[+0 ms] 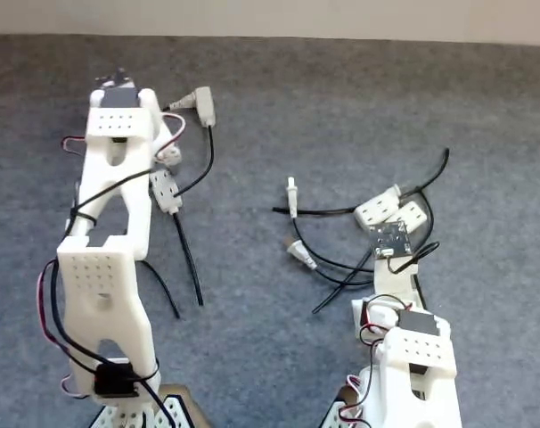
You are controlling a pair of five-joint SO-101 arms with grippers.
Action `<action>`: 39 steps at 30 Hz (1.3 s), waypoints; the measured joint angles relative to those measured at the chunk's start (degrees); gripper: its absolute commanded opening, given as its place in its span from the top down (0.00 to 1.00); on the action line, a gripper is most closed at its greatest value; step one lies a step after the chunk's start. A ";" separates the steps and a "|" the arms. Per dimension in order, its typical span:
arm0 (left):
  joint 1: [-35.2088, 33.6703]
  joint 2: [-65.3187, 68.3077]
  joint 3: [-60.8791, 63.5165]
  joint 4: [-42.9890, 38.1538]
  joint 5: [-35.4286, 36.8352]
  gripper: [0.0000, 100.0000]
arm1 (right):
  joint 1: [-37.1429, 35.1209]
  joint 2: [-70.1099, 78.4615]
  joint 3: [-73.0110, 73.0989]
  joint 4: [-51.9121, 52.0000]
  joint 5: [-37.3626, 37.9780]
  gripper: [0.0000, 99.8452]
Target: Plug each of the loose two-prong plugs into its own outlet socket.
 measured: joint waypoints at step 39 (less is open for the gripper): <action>-0.53 7.03 -8.62 8.26 -9.76 0.99 | 0.00 0.00 0.00 0.00 0.00 0.99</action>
